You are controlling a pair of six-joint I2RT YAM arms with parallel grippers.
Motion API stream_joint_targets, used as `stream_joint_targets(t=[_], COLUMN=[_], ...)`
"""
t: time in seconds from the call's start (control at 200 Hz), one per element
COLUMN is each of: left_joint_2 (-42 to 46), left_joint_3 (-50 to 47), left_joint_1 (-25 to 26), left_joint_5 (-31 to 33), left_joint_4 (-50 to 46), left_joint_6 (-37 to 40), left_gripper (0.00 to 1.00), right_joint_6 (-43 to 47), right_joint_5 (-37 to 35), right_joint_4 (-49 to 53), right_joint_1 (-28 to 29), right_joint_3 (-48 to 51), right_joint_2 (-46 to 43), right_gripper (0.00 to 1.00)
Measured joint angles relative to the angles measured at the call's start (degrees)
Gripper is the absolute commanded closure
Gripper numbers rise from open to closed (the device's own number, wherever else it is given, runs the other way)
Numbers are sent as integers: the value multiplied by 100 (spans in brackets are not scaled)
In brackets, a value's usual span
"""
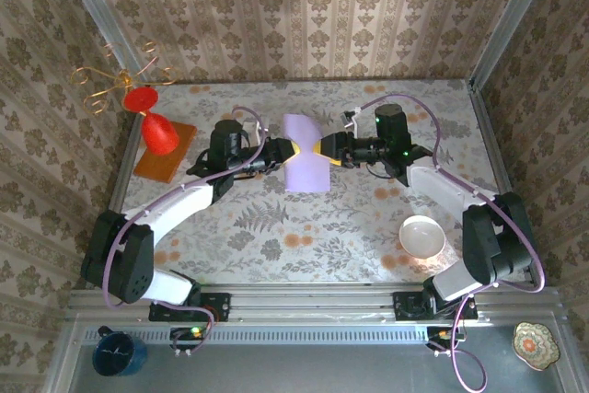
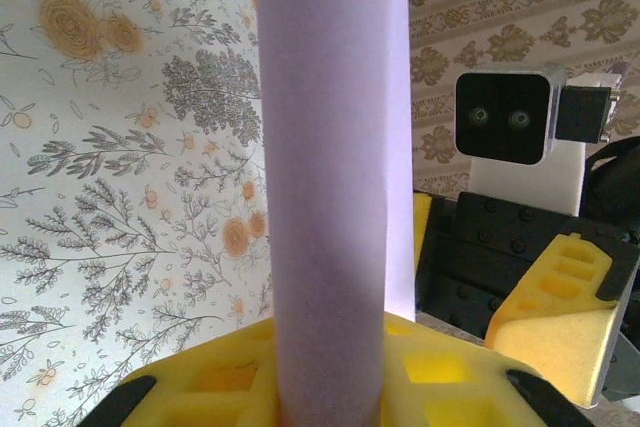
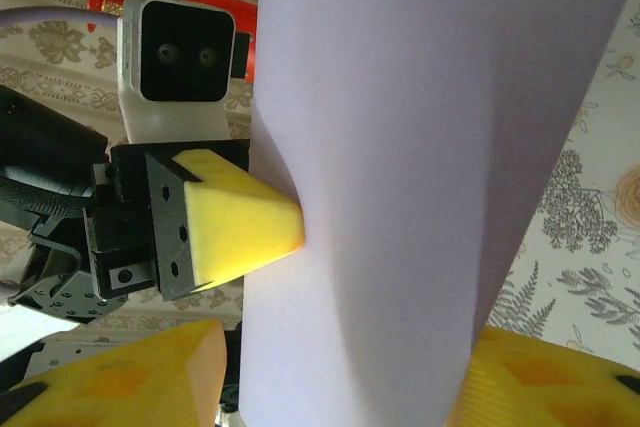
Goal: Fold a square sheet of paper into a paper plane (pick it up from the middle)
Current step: First fold in half a square sheet of paper at the center of the table.
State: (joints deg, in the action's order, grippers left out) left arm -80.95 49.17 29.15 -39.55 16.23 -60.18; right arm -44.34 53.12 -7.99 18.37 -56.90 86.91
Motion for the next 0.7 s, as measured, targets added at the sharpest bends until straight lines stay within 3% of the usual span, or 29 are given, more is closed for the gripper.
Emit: stream_joint_targets(t=[0.42, 0.7], left_joint_2=[0, 0], left_joint_3=[0, -2], left_joint_1=[0, 0], left_joint_5=[57, 55], left_joint_4=[-20, -9], left_joint_6=[0, -4], left_gripper=[77, 73], right_joint_6=[-275, -474], right_joint_5=[-81, -221], right_joint_4=[-59, -168], right_joint_1=[-11, -11], right_joint_3=[181, 227], right_joint_2=[2, 2], right_gripper=[64, 91])
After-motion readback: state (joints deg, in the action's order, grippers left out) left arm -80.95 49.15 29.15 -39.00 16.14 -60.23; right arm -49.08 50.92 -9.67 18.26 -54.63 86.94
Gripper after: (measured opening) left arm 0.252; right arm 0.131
